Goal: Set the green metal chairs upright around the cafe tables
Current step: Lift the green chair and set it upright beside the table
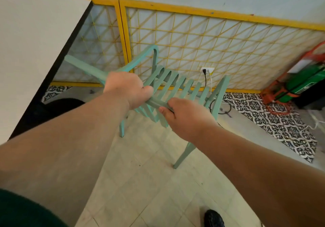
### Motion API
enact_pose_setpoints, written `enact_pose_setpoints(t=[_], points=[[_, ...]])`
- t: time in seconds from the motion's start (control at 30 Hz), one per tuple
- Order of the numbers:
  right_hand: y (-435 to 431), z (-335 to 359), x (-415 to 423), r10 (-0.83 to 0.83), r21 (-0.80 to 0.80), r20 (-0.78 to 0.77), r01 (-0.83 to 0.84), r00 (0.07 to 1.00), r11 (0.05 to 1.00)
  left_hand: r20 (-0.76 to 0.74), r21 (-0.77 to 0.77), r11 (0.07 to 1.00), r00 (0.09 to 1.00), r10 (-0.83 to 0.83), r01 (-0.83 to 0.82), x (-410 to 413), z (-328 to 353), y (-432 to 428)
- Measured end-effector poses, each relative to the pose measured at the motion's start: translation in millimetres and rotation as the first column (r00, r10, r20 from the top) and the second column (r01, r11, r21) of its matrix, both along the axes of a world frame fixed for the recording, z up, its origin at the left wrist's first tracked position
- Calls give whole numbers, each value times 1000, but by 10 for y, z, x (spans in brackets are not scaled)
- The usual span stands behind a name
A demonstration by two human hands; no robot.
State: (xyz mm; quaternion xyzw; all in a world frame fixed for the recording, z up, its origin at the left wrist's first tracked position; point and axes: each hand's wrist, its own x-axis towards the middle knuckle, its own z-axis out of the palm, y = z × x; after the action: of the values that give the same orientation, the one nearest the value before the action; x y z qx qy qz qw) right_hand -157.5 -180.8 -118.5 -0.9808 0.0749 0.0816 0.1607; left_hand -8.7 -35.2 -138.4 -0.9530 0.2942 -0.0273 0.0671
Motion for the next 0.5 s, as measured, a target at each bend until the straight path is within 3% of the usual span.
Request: enact_pose_setpoints(t=[0.5], points=[[-634,59,-206,30,38,-56,-28,998,999,-57,-24,984,983,174,-175,-595,22,-377]])
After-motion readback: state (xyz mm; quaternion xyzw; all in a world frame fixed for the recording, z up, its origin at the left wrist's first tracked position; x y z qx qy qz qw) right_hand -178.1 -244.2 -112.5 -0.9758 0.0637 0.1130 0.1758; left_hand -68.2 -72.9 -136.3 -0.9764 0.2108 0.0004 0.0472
